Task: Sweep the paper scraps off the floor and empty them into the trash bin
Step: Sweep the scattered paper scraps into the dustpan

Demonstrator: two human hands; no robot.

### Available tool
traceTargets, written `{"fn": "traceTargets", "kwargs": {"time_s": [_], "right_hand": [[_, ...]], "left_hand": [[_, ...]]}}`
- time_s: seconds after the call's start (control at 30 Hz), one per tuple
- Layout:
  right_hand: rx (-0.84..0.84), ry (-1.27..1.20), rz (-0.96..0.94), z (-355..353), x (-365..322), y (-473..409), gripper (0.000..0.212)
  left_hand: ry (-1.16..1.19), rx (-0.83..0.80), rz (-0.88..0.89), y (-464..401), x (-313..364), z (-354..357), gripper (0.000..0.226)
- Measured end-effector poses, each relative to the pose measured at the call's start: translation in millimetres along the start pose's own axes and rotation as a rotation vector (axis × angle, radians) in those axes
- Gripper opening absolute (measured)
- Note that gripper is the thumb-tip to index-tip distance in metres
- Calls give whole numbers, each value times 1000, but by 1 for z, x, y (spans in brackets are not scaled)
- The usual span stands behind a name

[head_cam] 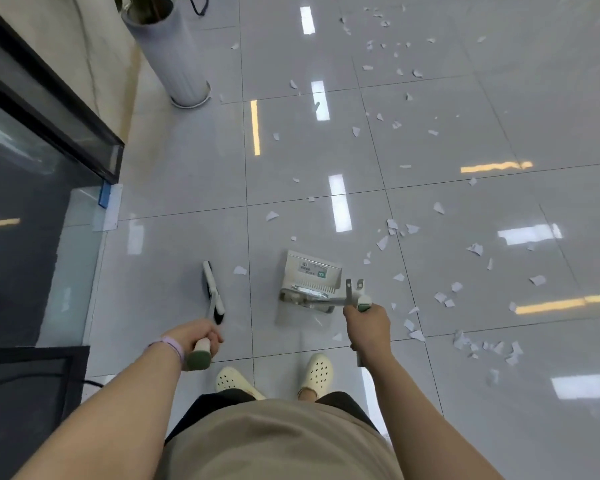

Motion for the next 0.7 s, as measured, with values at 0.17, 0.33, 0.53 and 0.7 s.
{"fn": "traceTargets", "kwargs": {"time_s": [0.17,0.33,0.53,0.7], "right_hand": [[49,38,1,-45,21,-9,26],[119,64,4,-76,44,-11,33],[260,-113,143,-102,66,-12,30],[325,-165,206,-110,57,-20,30]], "left_hand": [[-213,-89,38,-30,19,63,22],[-390,-156,56,-40,38,124,25],[-509,-247,29,-48,70,174,24],[-610,-306,-12,-68,107,208,19]]}}
Point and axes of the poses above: each hand's wrist, its own y-axis away from the middle knuckle, its own z-axis out of the palm, x = y × z, the point moved 10 cm from there along -y, towards the middle knuckle, and after that the axes turned 15 degrees about z, right-handed, at the moved point
